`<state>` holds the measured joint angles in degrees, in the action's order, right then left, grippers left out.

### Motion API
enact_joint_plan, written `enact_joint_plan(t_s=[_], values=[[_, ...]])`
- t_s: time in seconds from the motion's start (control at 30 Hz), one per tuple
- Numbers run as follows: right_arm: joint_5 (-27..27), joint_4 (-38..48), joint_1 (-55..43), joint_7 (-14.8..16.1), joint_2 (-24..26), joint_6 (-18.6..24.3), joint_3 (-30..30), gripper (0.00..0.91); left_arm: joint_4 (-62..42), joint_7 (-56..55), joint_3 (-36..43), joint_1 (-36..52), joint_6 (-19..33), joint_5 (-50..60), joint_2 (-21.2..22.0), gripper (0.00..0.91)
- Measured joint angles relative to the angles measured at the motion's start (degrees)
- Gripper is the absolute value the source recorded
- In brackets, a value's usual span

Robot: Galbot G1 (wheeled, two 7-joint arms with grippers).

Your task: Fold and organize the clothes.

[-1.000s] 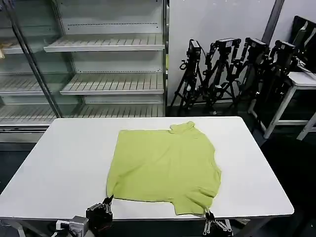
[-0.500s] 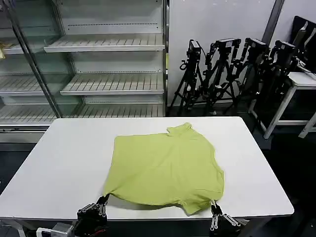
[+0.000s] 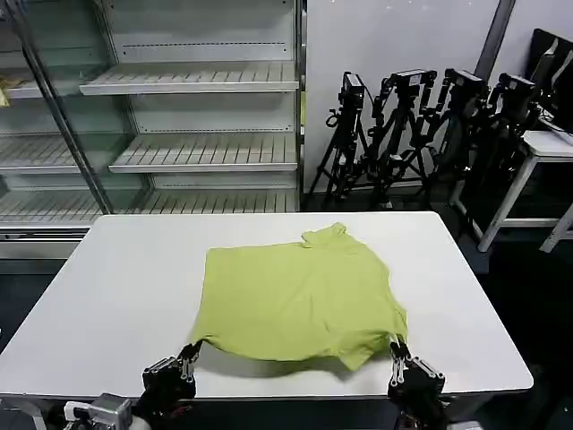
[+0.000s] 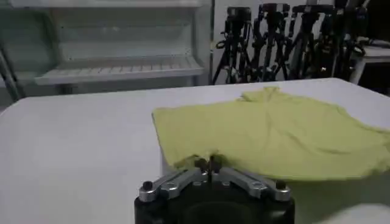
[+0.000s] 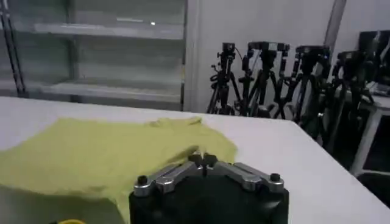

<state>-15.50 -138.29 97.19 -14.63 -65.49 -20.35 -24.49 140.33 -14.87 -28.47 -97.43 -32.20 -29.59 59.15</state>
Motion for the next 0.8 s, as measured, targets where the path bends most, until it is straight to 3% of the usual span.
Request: enact_joint_plan(t_s=[0.8], values=[[-6.1, 14.8, -20.9, 0.7, 3.4, -4.7, 5.2, 0.0, -13.1, 0.4, 7.3, 15.4, 0.1, -1.6, -2.7, 0.02]])
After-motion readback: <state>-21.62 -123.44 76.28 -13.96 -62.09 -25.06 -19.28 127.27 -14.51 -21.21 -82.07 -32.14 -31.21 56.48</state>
